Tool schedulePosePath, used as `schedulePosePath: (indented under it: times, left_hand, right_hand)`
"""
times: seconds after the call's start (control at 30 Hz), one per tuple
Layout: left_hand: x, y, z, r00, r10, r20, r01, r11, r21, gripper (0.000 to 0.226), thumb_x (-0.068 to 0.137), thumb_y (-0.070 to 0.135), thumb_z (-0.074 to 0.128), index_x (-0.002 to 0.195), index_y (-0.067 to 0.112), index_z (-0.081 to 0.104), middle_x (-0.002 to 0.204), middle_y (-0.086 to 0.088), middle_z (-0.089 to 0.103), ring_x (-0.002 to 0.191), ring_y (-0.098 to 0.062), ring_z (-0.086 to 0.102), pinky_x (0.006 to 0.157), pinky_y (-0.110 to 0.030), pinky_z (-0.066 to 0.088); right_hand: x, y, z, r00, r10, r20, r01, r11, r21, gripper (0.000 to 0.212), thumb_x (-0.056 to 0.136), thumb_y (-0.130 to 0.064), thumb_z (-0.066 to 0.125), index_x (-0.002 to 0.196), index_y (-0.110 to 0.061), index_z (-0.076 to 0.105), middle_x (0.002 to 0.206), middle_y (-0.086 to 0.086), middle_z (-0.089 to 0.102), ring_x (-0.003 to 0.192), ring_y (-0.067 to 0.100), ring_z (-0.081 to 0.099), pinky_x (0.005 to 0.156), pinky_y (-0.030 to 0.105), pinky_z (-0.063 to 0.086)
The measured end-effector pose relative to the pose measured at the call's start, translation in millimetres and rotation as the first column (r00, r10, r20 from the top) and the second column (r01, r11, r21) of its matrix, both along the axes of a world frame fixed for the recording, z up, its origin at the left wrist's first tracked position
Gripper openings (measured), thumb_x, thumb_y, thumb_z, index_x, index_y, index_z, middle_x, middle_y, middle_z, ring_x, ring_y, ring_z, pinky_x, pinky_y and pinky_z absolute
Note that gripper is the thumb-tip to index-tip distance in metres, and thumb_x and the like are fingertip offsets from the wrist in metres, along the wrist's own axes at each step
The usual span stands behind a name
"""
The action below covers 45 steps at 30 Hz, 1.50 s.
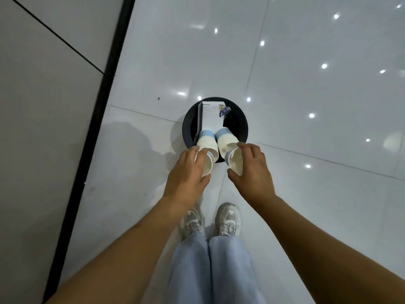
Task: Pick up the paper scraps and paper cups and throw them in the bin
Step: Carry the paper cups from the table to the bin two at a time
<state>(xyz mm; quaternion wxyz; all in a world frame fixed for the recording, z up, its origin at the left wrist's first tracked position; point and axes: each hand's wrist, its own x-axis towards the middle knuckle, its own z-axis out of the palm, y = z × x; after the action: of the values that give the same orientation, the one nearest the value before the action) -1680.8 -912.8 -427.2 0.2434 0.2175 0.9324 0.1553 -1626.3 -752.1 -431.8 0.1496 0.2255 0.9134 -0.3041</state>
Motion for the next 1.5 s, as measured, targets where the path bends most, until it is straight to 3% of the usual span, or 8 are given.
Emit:
schedulePosePath:
  times: [0.3,0.47,0.63,0.87,1.0,1.13,1.33,1.5]
  left_hand:
    - [0,15,-55,0.981,-0.157,-0.119,0.149,0.986,-0.073,0.061,0.083,0.021,0.071,0.137,0.010,0.043,0.139,-0.012,0.044,0.128,-0.026,0.042,0.098,-0.033,0.044]
    - [0,27,-77,0.932,-0.249,-0.262,0.221,0.966,-0.133,0.060,0.068,0.014,0.083,0.123,0.004,0.060,0.121,-0.016,0.062,0.114,-0.031,0.058,0.094,-0.038,0.051]
    - [-6,24,-105,0.868,-0.366,-0.335,0.279,0.918,-0.281,0.061,0.079,0.015,0.075,0.133,0.002,0.051,0.134,-0.018,0.053,0.128,-0.032,0.048,0.107,-0.041,0.040]
    - [-5,28,-114,0.915,-0.279,-0.292,0.239,0.957,-0.167,0.071,0.066,0.019,0.086,0.128,0.002,0.055,0.133,-0.019,0.054,0.126,-0.034,0.050,0.105,-0.044,0.037]
    - [5,28,-81,0.987,-0.083,-0.140,0.077,0.996,-0.046,0.069,0.085,0.027,0.068,0.143,0.009,0.035,0.152,-0.013,0.029,0.143,-0.028,0.022,0.116,-0.039,0.017]
    - [12,28,-14,0.997,-0.008,-0.079,-0.001,0.994,-0.108,0.069,0.093,0.036,0.055,0.149,0.017,0.019,0.158,-0.006,0.013,0.146,-0.021,0.009,0.118,-0.032,0.007]
    - [14,33,112,0.996,-0.075,-0.058,0.066,0.988,-0.140,0.068,0.091,0.040,0.057,0.147,0.020,0.023,0.157,-0.004,0.017,0.146,-0.019,0.012,0.118,-0.032,0.004]
    - [20,37,201,0.990,-0.133,-0.035,0.127,0.981,-0.150,0.067,0.090,0.041,0.057,0.146,0.020,0.026,0.155,-0.002,0.022,0.145,-0.018,0.014,0.118,-0.033,0.000]
  right_hand:
    - [-2,-1,-59,0.997,0.010,-0.074,-0.008,1.000,0.029,0.068,0.082,-0.015,0.072,0.141,-0.016,0.038,0.145,0.003,0.036,0.131,0.022,0.036,0.095,0.033,0.045]
    - [-5,2,-82,0.993,0.056,-0.107,-0.047,0.995,0.088,0.066,0.082,-0.009,0.072,0.140,-0.012,0.041,0.147,0.009,0.036,0.135,0.025,0.034,0.102,0.035,0.042]
    - [-9,6,-106,0.987,0.082,-0.140,-0.064,0.990,0.130,0.067,0.080,-0.004,0.073,0.140,-0.009,0.044,0.147,0.013,0.038,0.135,0.029,0.037,0.105,0.038,0.042]
    - [-12,3,-111,0.987,0.099,-0.125,-0.082,0.987,0.138,0.074,0.079,-0.008,0.075,0.143,-0.012,0.040,0.151,0.013,0.034,0.139,0.029,0.032,0.110,0.037,0.034]
    - [-4,6,-79,0.992,0.113,-0.049,-0.105,0.985,0.140,0.077,0.082,-0.015,0.074,0.147,-0.016,0.032,0.156,0.010,0.026,0.143,0.028,0.024,0.115,0.037,0.025]
    - [8,6,-8,0.993,0.110,0.035,-0.113,0.985,0.133,0.075,0.087,-0.023,0.068,0.149,-0.020,0.025,0.157,0.007,0.021,0.146,0.025,0.016,0.118,0.036,0.019]
    - [26,4,124,0.984,0.167,0.063,-0.171,0.982,0.074,0.073,0.091,-0.024,0.061,0.150,-0.029,0.018,0.159,0.000,0.016,0.146,0.023,0.013,0.119,0.036,0.015]
    - [41,11,215,0.997,0.053,0.062,-0.057,0.995,0.078,0.073,0.091,-0.024,0.061,0.150,-0.026,0.018,0.160,0.002,0.013,0.147,0.023,0.011,0.119,0.036,0.013]
